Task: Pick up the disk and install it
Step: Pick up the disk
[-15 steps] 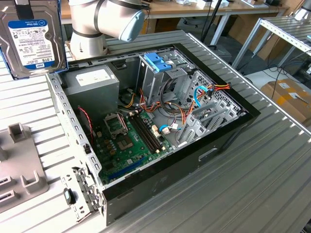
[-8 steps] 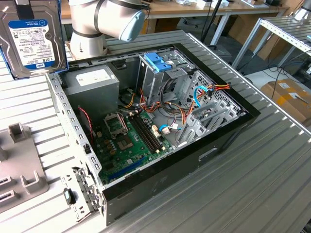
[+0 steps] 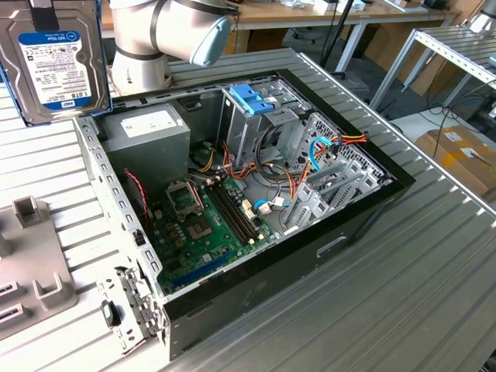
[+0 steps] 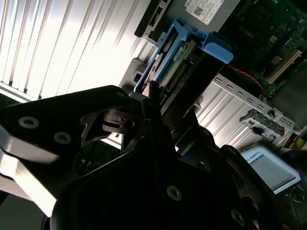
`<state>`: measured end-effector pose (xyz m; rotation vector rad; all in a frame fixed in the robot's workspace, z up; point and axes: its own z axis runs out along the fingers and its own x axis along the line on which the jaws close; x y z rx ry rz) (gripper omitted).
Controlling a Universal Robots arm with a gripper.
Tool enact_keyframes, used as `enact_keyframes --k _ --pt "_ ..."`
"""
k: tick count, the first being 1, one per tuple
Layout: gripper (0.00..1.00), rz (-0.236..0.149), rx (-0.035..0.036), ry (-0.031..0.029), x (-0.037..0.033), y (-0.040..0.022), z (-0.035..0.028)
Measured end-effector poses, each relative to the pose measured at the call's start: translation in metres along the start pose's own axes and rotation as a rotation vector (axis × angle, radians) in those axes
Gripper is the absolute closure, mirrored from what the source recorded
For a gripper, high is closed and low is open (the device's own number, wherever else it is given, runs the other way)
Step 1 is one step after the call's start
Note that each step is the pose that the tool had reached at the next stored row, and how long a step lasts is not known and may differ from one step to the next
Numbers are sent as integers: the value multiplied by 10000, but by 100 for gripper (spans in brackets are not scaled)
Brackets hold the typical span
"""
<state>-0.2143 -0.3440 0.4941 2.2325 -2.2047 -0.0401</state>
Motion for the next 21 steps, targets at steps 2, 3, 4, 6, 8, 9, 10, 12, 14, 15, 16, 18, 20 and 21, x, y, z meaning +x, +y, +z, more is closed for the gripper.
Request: enact_keyframes --k 2,3,4,6,8,9,10,12,14,15,16,18,20,21 --pt "65 0 0 0 0 -12 0" --pt "65 1 0 0 0 -14 -1" --pt "65 0 0 0 0 -20 0" --pt "65 -1 1 -1 0 -35 0" --pt "65 0 0 -1 1 -54 -1" --pt "65 0 0 0 1 -64 -1" --pt "65 0 0 -1 1 -72 -1" --pt "65 0 -1 0 1 -97 -2" --pt "65 0 0 0 2 -107 -2" --pt "65 0 0 0 1 -113 -2" --pt "65 0 0 -1 2 -118 -2" --pt "65 1 0 -1 2 -126 -3" --pt "65 0 0 0 2 -129 -3" --pt "65 0 0 -1 2 -129 -2"
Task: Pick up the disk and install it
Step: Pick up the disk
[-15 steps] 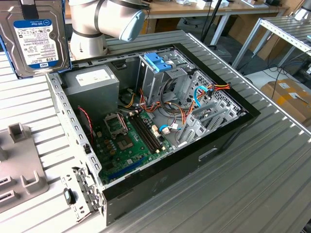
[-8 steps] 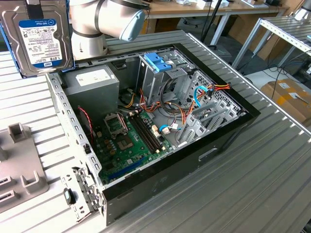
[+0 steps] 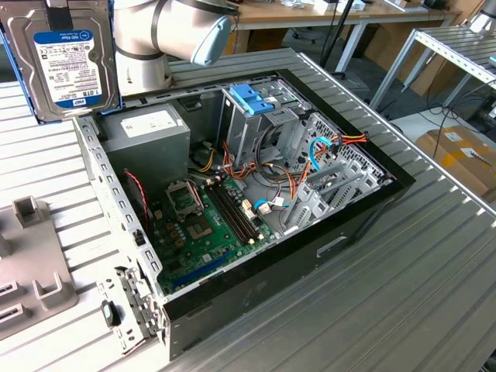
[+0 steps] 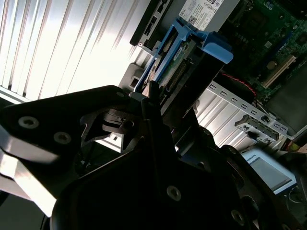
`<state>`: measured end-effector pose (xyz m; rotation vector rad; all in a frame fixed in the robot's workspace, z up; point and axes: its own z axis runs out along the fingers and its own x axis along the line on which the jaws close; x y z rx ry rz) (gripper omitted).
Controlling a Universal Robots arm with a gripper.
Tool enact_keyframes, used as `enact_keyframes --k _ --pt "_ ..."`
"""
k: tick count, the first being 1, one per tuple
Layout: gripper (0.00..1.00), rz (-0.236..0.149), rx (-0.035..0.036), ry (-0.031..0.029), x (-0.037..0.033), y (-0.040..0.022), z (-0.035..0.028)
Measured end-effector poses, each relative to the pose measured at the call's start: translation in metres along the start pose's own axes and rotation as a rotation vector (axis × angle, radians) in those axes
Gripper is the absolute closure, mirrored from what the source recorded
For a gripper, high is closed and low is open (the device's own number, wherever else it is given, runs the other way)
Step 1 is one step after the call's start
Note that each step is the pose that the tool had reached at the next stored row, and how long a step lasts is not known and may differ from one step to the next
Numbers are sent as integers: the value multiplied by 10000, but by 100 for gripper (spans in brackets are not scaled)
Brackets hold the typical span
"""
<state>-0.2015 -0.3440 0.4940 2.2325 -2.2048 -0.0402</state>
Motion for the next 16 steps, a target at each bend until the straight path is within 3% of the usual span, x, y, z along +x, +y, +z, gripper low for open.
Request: enact_keyframes --k 7,16 --pt "65 -1 0 0 0 -4 0" --pt "65 0 0 0 1 -111 -2"
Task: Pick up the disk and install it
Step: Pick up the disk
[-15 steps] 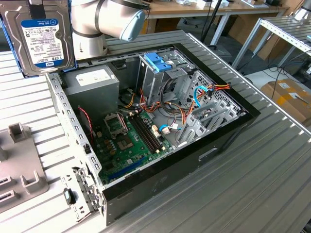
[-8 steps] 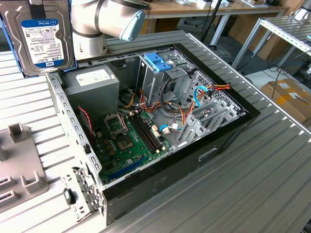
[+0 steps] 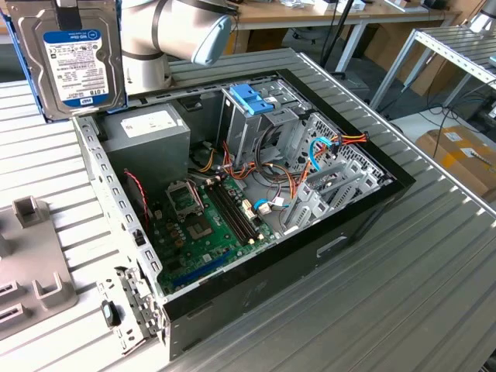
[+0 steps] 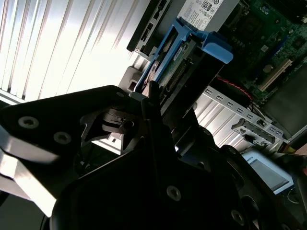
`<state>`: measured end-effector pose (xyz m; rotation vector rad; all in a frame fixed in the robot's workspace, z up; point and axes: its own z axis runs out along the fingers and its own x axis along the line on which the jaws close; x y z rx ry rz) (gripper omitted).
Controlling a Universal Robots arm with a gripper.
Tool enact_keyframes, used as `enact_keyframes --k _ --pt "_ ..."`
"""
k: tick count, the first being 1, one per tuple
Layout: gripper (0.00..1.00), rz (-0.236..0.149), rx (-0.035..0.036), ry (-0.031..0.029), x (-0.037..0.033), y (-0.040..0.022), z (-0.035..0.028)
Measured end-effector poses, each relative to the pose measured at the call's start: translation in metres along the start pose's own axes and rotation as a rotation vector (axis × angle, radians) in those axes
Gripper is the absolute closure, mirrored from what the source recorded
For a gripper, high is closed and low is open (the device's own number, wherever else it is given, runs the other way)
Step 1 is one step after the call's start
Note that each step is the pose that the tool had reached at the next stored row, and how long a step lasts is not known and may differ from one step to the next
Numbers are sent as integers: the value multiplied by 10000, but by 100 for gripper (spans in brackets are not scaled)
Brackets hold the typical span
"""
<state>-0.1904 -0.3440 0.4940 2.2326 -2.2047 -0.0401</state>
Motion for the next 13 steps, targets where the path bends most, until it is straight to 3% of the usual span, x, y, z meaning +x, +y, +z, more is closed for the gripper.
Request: enact_keyframes --k 13 --pt "65 0 -1 0 0 -48 -1"
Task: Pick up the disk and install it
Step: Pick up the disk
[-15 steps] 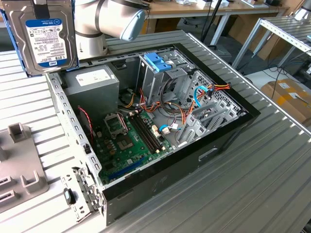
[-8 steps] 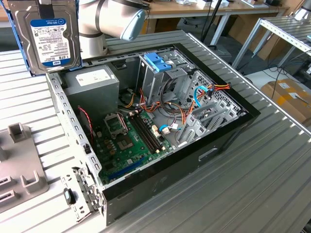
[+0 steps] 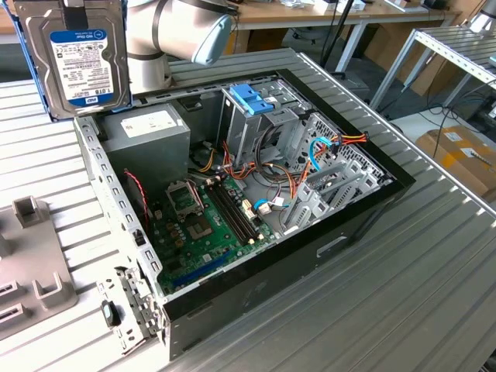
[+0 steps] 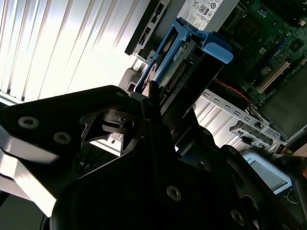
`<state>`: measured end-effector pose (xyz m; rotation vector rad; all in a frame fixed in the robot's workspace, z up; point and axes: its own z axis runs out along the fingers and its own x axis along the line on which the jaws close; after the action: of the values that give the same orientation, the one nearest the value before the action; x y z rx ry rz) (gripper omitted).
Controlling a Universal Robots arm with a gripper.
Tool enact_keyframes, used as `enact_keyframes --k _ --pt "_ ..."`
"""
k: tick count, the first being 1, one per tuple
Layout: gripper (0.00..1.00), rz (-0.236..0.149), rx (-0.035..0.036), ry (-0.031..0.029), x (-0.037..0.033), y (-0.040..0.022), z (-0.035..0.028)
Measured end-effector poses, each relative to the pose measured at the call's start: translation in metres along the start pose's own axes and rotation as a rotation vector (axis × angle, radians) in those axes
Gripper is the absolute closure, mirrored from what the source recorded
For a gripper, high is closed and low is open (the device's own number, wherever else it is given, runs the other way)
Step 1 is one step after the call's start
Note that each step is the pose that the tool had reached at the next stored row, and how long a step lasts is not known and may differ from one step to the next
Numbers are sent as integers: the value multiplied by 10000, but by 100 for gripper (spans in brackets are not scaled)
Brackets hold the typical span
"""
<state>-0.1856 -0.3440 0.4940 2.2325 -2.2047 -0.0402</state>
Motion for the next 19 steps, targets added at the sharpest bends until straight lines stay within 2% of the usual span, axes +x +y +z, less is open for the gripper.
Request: enact_keyframes --k 12,19 --pt "65 0 0 0 2 -111 0" --pt "65 0 0 0 3 -219 -2"
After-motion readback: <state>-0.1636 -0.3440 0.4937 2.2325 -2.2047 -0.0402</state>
